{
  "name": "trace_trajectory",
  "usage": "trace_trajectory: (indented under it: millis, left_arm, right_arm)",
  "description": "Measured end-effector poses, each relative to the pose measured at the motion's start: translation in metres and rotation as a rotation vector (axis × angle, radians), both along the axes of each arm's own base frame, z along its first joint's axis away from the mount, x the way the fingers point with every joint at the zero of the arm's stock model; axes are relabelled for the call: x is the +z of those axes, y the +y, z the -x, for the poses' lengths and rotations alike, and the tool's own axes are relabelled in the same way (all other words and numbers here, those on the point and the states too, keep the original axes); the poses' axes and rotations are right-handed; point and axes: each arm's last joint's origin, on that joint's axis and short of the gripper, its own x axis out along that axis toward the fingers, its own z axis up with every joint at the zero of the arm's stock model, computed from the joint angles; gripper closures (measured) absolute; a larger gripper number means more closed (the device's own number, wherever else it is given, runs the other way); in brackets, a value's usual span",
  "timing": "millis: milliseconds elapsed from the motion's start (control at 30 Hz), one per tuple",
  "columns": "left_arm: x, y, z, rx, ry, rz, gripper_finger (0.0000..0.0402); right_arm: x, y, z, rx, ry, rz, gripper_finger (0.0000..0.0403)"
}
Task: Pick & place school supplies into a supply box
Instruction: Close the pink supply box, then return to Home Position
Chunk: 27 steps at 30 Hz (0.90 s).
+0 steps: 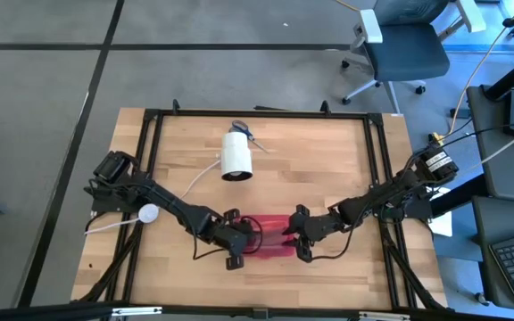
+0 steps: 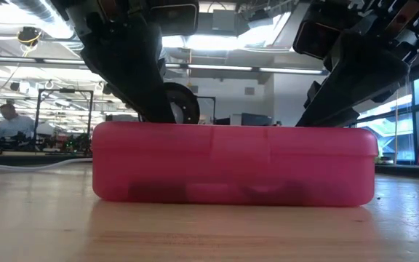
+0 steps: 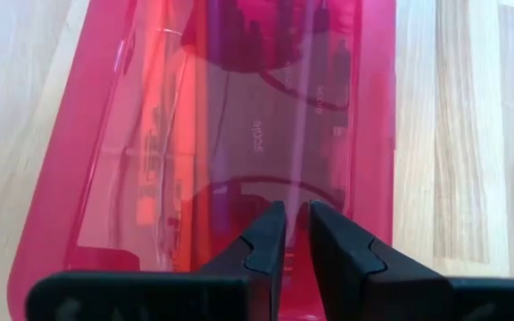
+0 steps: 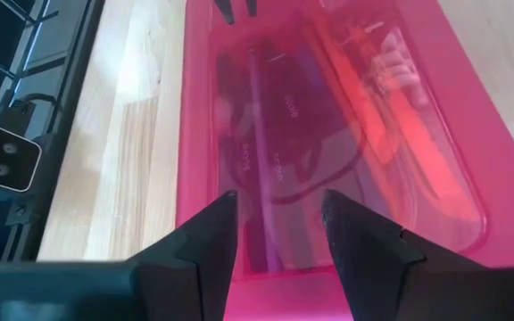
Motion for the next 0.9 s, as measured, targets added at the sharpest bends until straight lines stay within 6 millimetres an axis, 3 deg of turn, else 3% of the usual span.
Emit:
trace_trajectory:
  millis: [333,633,733,900]
  left_arm:
    - [0.012,-0.002,0.009,-0.019,-0.001,0.025,0.0354]
    - [0.071,0.004,0.029,-0.047,-0.192,-0.022,0.0349]
    - [0.094,0.005,0.041,-0.087,-0.251,-0.004,0.0348]
    - [0.123,0.006,0.060,-0.146,-0.325,0.060,0.0353]
  right_arm:
    - [0.013,-0.001,0.005,0.037,-0.030,0.000,0.0231]
    - [0.059,-0.007,0.017,0.115,-0.203,0.013,0.0231]
    - [0.078,-0.009,0.032,0.189,-0.208,-0.032,0.0231]
    - [0.111,-0.005,0.065,0.283,-0.363,0.007,0.0231]
